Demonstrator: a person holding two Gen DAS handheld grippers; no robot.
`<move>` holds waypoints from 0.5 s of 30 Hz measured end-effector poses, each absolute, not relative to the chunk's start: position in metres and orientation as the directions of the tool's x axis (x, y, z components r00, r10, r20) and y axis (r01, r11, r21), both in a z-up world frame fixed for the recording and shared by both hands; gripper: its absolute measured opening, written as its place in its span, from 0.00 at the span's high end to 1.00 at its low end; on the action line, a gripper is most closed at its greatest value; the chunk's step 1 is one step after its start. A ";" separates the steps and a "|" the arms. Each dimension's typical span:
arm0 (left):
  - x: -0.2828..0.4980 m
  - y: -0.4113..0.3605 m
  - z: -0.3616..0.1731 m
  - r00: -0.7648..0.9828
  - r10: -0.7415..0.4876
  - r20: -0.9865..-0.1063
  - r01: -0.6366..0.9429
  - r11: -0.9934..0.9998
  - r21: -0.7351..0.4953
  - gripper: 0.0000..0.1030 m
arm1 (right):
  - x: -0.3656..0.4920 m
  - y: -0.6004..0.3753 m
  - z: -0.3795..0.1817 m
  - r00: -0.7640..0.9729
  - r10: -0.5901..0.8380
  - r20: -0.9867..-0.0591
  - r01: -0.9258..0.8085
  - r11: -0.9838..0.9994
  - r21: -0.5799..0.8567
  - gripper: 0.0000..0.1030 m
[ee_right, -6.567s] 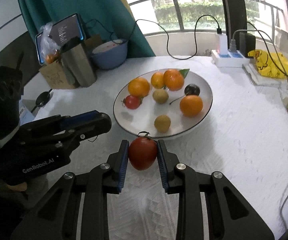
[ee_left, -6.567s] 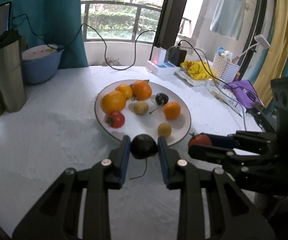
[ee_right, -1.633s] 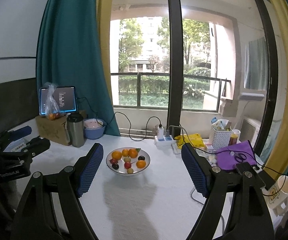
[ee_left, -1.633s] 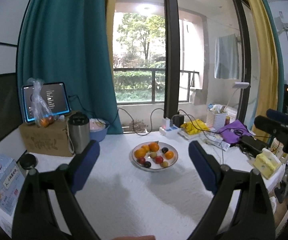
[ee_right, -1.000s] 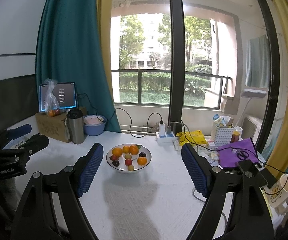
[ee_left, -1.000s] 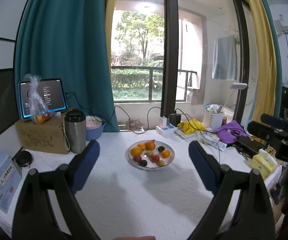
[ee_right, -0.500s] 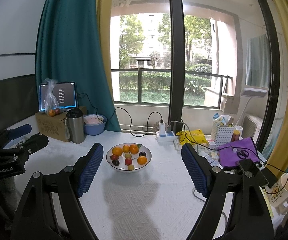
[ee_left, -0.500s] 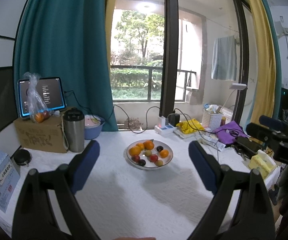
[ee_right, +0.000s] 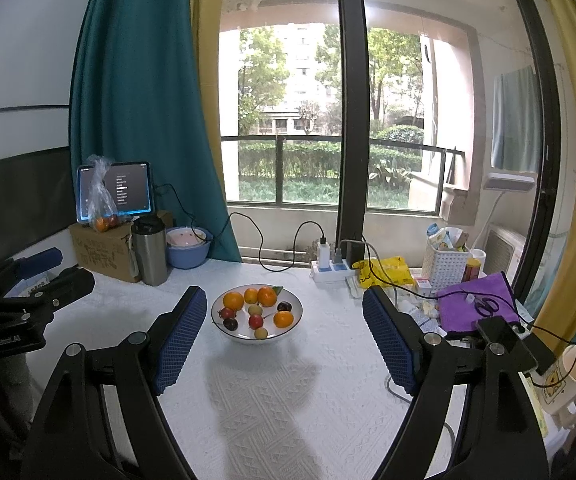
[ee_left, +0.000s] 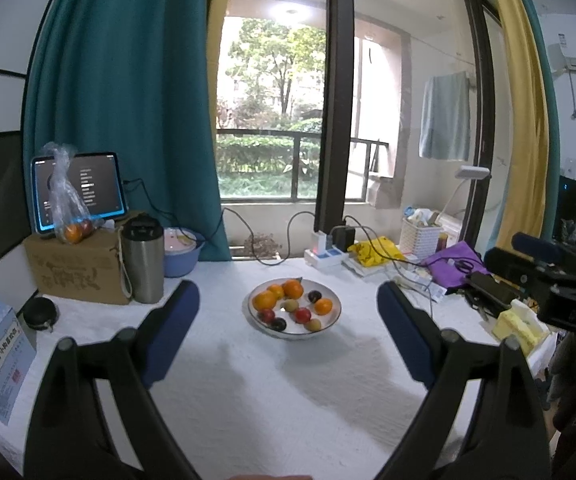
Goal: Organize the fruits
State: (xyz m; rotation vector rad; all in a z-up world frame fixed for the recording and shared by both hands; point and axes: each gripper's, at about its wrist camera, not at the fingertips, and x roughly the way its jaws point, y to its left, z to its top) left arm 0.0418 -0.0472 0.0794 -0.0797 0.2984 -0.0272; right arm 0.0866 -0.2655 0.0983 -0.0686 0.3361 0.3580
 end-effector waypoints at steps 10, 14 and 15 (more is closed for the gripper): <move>0.044 -0.048 0.079 0.954 -0.042 -0.298 0.018 0.996 -0.083 0.11 | 0.089 -0.266 0.097 0.882 0.333 -0.334 -0.355 0.935 -0.004 0.19; 0.044 -0.048 0.079 0.954 -0.041 -0.297 0.017 0.996 -0.084 0.11 | 0.091 -0.266 0.096 0.879 0.337 -0.338 -0.359 0.934 -0.003 0.19; 0.044 -0.050 0.079 0.954 -0.041 -0.298 0.017 0.996 -0.084 0.11 | 0.091 -0.266 0.096 0.879 0.337 -0.338 -0.359 0.933 -0.002 0.19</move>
